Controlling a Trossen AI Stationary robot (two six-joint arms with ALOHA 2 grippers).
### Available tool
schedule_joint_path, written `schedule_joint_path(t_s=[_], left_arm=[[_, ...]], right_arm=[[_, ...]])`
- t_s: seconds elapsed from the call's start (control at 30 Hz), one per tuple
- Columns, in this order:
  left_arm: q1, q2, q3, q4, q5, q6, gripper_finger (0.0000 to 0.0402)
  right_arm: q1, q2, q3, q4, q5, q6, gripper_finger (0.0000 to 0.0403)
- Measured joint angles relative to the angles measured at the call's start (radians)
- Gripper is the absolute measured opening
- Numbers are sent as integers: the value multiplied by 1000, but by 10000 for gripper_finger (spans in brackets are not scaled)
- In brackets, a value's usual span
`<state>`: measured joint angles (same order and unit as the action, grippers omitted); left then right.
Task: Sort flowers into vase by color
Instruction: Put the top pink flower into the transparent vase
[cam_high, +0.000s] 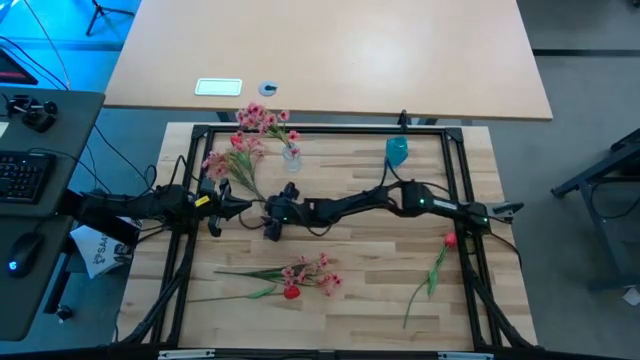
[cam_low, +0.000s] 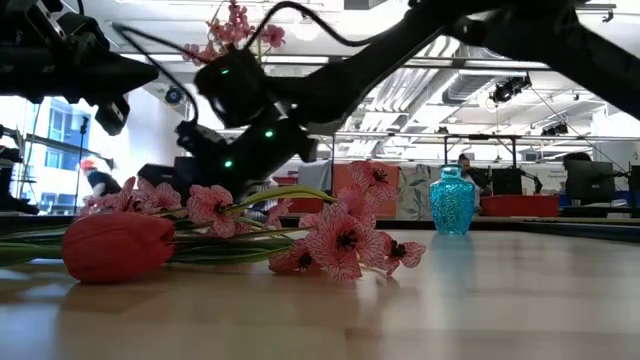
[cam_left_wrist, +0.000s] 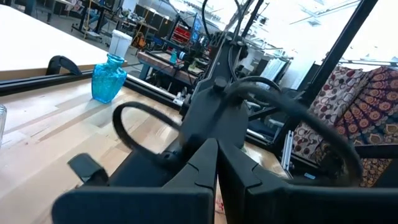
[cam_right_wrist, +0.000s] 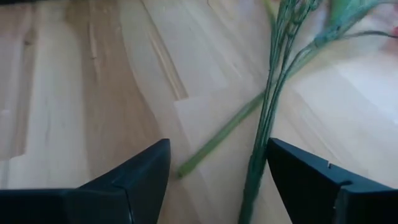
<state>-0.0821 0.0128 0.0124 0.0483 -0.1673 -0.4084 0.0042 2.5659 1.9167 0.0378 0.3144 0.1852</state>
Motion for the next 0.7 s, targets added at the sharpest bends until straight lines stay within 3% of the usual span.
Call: schedule_joint_path(t_s=[0.2,0.43,0.7], left_arm=[[0,0,0,0,0,0,0],[0,0,0,0,0,0,0],[0,0,0,0,0,0,0]], right_arm=[[-18,10,64,-67,-3,35,236],[-21,-11,148,-149,-11,-42,220],[-41,2,148,-254,-18,-7,220]])
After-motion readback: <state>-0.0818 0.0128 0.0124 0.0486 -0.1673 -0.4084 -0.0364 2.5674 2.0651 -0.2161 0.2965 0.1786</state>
